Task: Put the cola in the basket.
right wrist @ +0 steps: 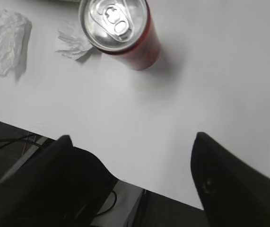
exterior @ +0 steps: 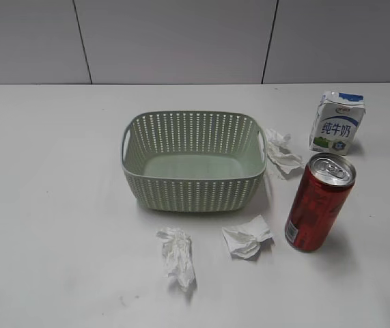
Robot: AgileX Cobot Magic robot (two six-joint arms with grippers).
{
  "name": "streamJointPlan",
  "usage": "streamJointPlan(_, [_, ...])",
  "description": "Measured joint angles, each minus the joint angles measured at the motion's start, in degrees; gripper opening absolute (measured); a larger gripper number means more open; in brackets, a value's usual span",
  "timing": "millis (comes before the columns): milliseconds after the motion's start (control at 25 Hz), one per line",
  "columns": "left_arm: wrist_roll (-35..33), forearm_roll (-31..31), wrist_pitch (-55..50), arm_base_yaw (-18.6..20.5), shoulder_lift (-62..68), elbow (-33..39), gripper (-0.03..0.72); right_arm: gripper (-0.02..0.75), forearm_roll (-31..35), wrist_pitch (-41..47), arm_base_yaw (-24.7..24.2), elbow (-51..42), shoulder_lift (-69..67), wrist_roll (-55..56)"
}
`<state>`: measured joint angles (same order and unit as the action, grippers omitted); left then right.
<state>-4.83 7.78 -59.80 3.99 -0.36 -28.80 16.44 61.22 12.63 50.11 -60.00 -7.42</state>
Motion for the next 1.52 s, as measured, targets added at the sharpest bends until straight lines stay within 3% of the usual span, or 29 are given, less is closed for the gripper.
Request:
streamJointPlan(480, [0.0, 0.0, 0.0, 0.0, 0.0, 0.0, 0.217, 0.580, -0.2, -0.1, 8.1, 12.3, -19.9, 1.8])
streamJointPlan(600, [0.0, 0.0, 0.0, 0.0, 0.0, 0.0, 0.217, 0.580, -2.8, -0.2, 9.6, 13.6, -24.6, 4.5])
streamJointPlan(1240, [0.0, 0.0, 0.0, 0.0, 0.0, 0.0, 0.217, 0.580, -4.6, -4.2, 10.1, 15.6, -38.4, 6.5])
streamJointPlan(1400, [0.0, 0.0, 0.0, 0.0, 0.0, 0.0, 0.217, 0.525, -4.9, -3.7, 10.1, 15.7, -38.4, 6.5])
streamJointPlan(1520, [0.0, 0.0, 0.0, 0.0, 0.0, 0.0, 0.217, 0.525, -4.9, -1.0, 10.1, 16.6, -38.8, 6.5])
